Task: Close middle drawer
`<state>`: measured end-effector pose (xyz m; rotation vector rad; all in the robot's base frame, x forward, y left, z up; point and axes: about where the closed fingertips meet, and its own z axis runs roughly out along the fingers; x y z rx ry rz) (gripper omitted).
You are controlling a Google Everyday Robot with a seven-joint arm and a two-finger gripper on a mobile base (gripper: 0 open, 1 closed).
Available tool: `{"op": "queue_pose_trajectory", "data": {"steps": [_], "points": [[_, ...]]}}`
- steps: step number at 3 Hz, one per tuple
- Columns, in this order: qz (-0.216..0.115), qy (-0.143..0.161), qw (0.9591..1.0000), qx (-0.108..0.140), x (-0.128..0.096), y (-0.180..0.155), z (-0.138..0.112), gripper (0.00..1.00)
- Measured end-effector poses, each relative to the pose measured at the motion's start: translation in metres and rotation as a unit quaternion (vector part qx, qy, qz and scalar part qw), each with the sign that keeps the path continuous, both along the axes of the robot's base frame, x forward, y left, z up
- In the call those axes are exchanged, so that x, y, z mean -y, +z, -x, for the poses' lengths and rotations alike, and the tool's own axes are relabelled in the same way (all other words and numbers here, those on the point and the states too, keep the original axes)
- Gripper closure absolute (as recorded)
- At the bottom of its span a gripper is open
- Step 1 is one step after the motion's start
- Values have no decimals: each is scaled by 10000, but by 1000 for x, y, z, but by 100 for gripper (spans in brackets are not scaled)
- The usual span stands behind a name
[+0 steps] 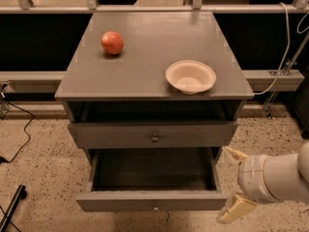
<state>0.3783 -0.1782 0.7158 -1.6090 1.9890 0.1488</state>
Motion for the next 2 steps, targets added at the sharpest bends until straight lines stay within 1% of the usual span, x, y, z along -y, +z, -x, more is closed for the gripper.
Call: {"op": "queue_pose_trajectory", "data": {"steps": [1,2], "points": [[0,2,10000,5,0,3,-1,0],[-93,31,9999,-41,0,-12,-11,0]]}}
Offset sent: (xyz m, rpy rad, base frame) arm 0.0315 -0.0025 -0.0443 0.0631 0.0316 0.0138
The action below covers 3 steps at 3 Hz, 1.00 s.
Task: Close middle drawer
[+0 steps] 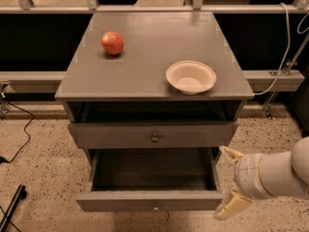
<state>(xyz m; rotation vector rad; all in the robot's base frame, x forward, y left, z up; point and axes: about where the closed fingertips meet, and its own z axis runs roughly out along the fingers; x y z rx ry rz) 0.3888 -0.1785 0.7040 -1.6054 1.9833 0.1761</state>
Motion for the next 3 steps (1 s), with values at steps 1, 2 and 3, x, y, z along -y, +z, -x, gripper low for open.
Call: {"op": "queue_pose_trajectory", "data": {"steps": [1,2,3], "points": [[-160,21,9995,-260,-7,-45,-11,0],[-227,-19,9989,-403,-13,-87,-12,18],[-360,-119,9980,-501,-15,-124,-10,41]]}}
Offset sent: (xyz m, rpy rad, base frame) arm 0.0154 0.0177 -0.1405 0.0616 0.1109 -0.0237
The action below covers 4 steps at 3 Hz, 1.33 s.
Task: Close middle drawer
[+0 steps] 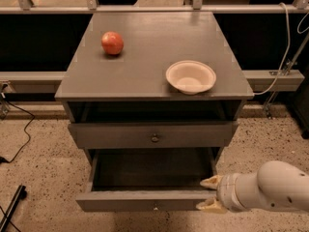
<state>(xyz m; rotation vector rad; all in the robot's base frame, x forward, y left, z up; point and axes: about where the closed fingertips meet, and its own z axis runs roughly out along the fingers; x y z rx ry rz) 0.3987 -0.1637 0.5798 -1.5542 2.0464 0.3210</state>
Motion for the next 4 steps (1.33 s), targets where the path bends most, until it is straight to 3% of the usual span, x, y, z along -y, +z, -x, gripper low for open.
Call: {"op": "queue_pose_trajectory", "data": {"steps": [1,2,4], "points": [[-135,-6,9999,-77,-4,-38,5,65],[-415,-32,9990,-154,-14,-77,13,96],[-413,-26,9990,-160,-14,-77,13,100]]}}
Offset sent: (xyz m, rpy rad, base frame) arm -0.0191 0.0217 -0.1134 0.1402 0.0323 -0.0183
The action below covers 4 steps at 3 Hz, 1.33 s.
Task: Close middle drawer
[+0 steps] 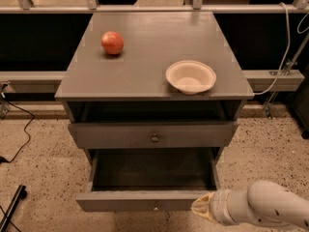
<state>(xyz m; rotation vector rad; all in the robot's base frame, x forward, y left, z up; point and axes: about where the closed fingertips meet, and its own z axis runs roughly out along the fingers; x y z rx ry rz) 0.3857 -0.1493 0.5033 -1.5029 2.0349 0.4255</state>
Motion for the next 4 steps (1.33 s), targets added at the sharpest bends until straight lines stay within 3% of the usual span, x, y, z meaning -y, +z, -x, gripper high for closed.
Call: {"op": "queue_pose_trajectory", "data": {"steps": [2,4], "points": [[-218,77,9995,-229,-17,-59,3,100],[-538,168,9981,-261,-39,-106,-4,100]]}}
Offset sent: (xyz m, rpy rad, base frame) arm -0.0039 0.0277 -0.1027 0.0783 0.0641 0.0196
